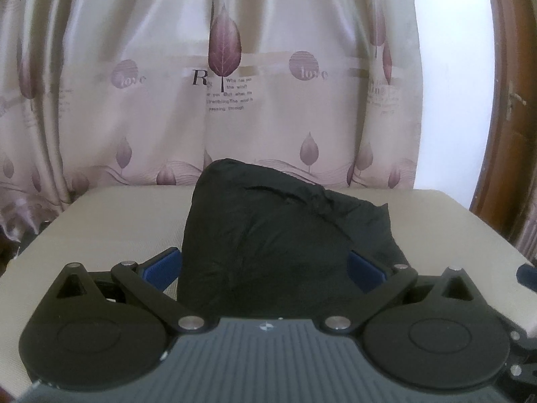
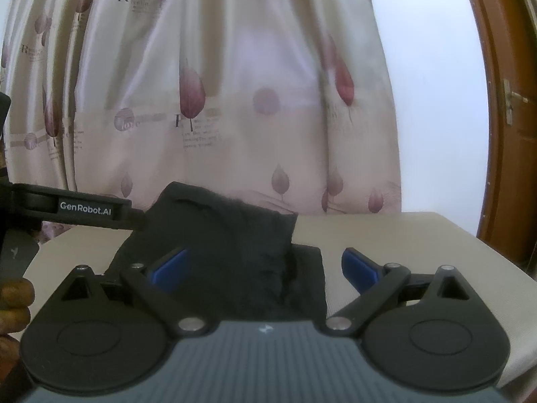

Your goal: Fold large clothes

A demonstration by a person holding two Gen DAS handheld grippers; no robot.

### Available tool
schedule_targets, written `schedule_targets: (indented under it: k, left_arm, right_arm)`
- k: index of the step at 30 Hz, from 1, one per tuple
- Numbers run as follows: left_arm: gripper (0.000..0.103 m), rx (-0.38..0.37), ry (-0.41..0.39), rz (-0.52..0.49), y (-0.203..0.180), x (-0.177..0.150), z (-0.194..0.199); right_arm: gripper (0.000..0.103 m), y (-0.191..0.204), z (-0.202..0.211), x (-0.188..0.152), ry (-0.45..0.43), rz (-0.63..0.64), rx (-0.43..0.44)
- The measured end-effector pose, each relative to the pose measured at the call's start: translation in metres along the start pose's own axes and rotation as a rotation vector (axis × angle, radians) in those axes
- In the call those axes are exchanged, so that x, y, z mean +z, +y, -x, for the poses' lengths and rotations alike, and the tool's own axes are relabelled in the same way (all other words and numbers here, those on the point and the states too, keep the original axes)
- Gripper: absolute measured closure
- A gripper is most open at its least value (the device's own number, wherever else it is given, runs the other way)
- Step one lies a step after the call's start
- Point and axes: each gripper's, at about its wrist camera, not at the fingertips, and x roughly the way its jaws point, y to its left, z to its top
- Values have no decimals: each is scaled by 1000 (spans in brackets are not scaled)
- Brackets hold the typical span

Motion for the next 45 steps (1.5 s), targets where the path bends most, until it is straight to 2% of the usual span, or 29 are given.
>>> schedule_targets:
  k: [4, 10, 15, 16, 23, 32, 45]
  left_arm:
    - [0, 14, -17, -12, -1, -4, -1]
    - [0, 21, 0, -3, 1, -10, -7]
    - [0, 28, 6, -6, 0, -12, -8]
    - [0, 24, 7, -8, 1, -12, -8]
    - [0, 21, 20, -1, 2, -14, -10]
    - [0, 13, 30, -4, 2, -17, -11]
    - [0, 39, 44, -10, 1, -22, -15]
  right_arm:
    - [4, 0, -8, 0, 36, 20, -43]
    - [4, -2, -18, 3, 83, 14, -140]
    - [3, -2, -21, 2, 89, 6, -172]
    - [0, -2, -21, 2, 88, 8, -175]
    - [0, -1, -21, 7, 90, 21, -160]
    - [0, -3, -30, 14, 132, 8, -156]
    - [0, -8, -47, 17, 194, 9, -168]
